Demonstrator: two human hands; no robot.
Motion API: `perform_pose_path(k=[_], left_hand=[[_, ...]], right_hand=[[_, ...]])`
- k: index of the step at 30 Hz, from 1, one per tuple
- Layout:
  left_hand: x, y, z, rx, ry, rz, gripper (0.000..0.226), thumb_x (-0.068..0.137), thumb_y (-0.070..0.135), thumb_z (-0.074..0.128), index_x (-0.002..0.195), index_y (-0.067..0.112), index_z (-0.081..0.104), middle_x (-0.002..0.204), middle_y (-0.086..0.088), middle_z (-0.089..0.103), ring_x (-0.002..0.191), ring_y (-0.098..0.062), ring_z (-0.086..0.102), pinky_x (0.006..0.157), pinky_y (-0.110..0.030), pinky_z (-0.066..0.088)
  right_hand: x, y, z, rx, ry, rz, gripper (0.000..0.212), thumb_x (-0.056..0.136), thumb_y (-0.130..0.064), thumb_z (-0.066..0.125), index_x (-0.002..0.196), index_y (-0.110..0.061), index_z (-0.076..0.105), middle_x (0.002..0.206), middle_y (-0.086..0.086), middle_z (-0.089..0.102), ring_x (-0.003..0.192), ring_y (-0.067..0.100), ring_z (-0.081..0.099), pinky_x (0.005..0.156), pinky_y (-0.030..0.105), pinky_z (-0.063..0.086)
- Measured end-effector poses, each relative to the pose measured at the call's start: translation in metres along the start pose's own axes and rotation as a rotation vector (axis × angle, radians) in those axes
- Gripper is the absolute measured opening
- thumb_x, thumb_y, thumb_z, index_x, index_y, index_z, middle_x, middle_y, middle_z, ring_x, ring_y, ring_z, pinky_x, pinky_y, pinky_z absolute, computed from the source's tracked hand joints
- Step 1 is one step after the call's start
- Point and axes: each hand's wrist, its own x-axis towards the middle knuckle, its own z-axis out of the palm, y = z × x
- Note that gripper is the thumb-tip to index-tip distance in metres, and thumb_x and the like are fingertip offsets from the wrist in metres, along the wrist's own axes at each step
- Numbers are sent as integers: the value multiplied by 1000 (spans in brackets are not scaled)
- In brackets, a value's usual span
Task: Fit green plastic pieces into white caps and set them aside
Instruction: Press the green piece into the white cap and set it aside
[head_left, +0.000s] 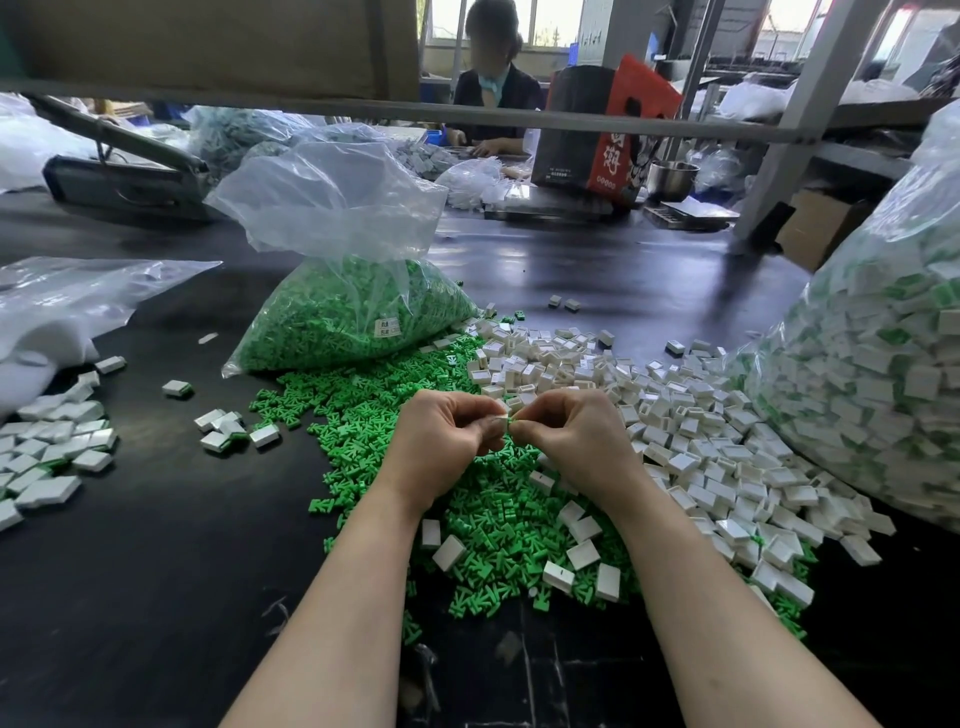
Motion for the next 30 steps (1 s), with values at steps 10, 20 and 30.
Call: perform_pose_path(k=[10,20,30], left_hand=[[-1,1,-1,0,-1,-5,16,82,-4,72,84,11,75,78,-10,76,73,-27,74,70,-30,61],[-2,2,-2,47,2,39,18,82,-2,73,83,16,75,76,-5,76,73,-26,74,72,-32,62],[-2,4,-1,-29,13,42,24,85,-4,70,80,18,75,78,-12,75,77,-34,73,76,-37,61]], right_hand=[[0,2,1,-2,-11,-12,6,80,-7,79,82,-12,77,75,-4,74,66,5,69,63,13,51],[0,3,1,18,-12,1,5,81,-7,77,82,-12,76,75,-1,74,68,10,70,65,16,54],[-1,-1,0,109,-13,-7,9,83,-8,75,77,-15,73,72,2,74,67,17,70,66,24,57]])
